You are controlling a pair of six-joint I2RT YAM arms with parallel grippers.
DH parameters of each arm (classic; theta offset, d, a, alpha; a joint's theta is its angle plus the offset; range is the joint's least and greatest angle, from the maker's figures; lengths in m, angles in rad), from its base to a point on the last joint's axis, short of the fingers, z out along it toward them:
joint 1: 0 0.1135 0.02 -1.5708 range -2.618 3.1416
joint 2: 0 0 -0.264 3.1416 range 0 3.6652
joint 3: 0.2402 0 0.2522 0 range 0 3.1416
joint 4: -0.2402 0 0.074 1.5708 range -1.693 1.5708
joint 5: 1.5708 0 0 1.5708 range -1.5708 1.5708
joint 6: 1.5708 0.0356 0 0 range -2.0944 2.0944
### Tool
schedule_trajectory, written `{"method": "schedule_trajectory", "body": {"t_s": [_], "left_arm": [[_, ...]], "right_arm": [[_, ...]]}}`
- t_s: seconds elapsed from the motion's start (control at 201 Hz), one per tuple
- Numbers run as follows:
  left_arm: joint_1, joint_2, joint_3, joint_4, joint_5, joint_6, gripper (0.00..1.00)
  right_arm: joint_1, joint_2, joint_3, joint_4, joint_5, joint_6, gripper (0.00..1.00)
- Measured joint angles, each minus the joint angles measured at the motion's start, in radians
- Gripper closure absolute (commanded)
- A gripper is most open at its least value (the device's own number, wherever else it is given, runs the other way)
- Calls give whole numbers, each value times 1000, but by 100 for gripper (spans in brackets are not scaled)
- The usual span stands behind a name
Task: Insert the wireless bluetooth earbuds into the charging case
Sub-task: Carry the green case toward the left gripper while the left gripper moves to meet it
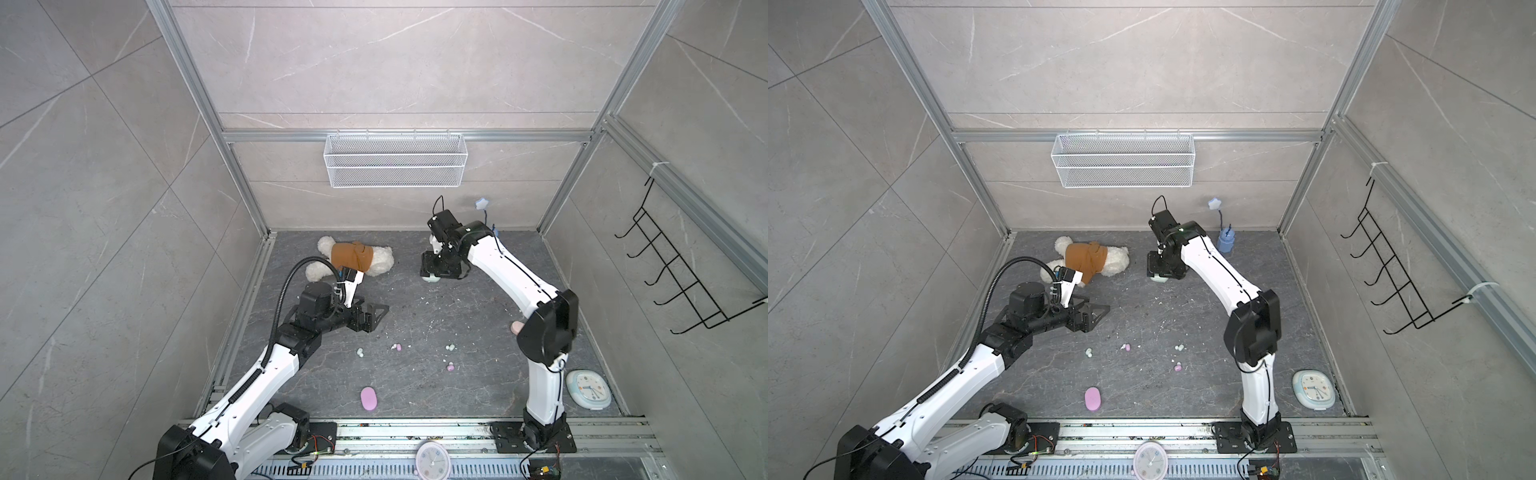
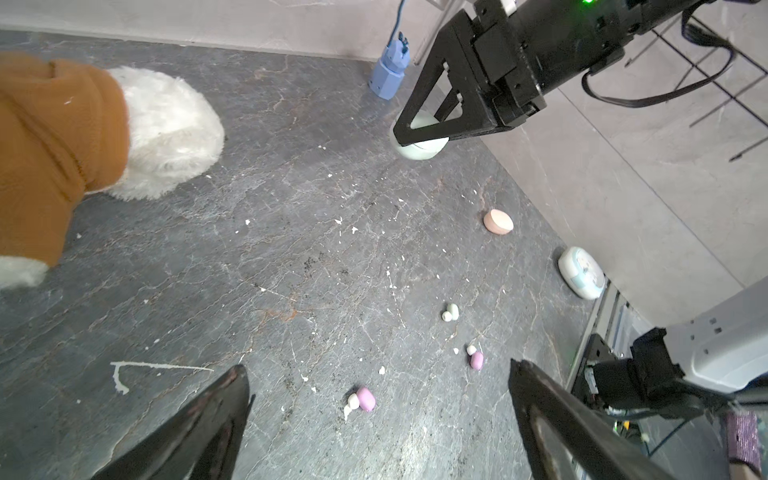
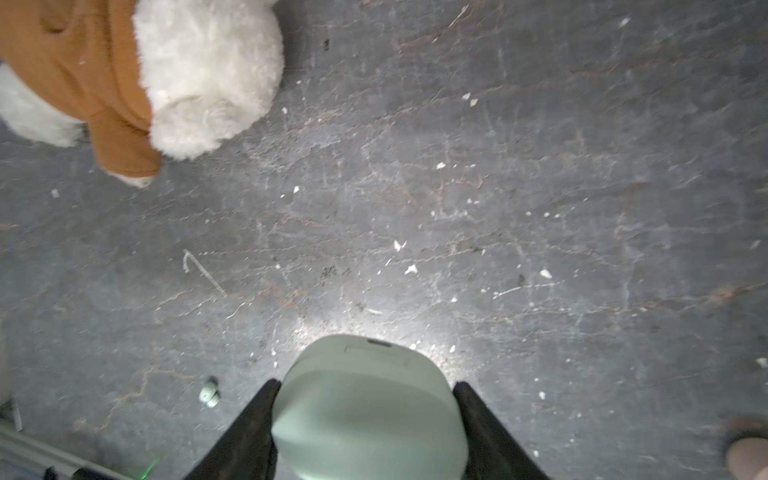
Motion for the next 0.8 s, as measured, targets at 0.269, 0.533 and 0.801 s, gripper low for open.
{"method": "schedule_trajectory", "body": {"t_s": [0.269, 0.533, 0.801], "left_arm": [[-121, 76, 110, -134, 6, 182, 0], [-266, 140, 161, -211, -13, 345, 0], [-304, 193, 161, -208, 18, 472, 5]], "right_arm": [[12, -376, -453, 205, -188, 96, 40], [14, -604, -746, 365, -365, 182, 40], [29, -737, -885, 462, -482, 235, 40]]}}
